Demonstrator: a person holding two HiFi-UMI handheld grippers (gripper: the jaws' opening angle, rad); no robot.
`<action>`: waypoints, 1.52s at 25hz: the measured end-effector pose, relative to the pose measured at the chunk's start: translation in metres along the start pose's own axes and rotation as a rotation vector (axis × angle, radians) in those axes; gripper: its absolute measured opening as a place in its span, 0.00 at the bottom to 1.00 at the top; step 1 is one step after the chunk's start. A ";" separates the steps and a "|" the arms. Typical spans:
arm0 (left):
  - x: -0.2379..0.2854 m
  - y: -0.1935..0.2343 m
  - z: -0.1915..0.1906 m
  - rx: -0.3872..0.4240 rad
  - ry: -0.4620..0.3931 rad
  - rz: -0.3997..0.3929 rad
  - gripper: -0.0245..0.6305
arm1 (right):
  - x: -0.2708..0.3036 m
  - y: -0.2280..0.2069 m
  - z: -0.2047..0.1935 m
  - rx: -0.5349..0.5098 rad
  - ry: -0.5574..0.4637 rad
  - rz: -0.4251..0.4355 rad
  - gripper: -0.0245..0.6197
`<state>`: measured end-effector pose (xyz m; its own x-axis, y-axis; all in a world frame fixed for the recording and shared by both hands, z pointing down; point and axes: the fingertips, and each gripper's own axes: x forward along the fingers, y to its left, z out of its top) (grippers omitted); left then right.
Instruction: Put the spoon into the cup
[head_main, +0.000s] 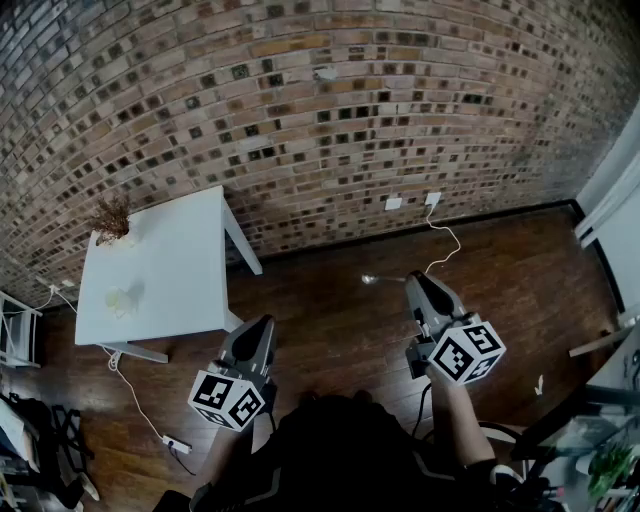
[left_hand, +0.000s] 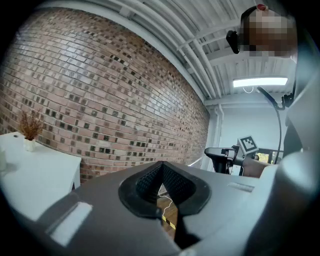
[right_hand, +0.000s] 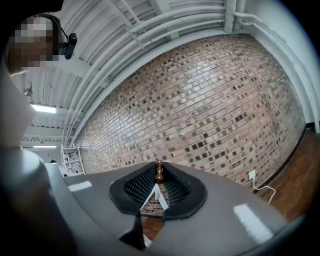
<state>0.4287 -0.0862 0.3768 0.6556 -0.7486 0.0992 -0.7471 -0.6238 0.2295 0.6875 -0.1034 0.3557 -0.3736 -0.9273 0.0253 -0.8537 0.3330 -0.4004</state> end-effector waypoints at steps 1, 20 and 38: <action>0.000 0.000 -0.001 -0.001 0.002 0.006 0.03 | 0.001 0.000 0.000 -0.001 0.001 0.005 0.11; -0.052 0.005 -0.003 0.001 0.017 0.267 0.03 | 0.048 0.027 -0.022 0.021 0.087 0.247 0.11; -0.223 0.090 0.008 -0.024 -0.117 0.475 0.03 | 0.100 0.240 -0.092 -0.047 0.188 0.528 0.11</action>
<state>0.2143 0.0231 0.3675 0.2255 -0.9702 0.0890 -0.9569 -0.2034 0.2073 0.4116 -0.1003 0.3459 -0.8091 -0.5876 -0.0027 -0.5471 0.7549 -0.3617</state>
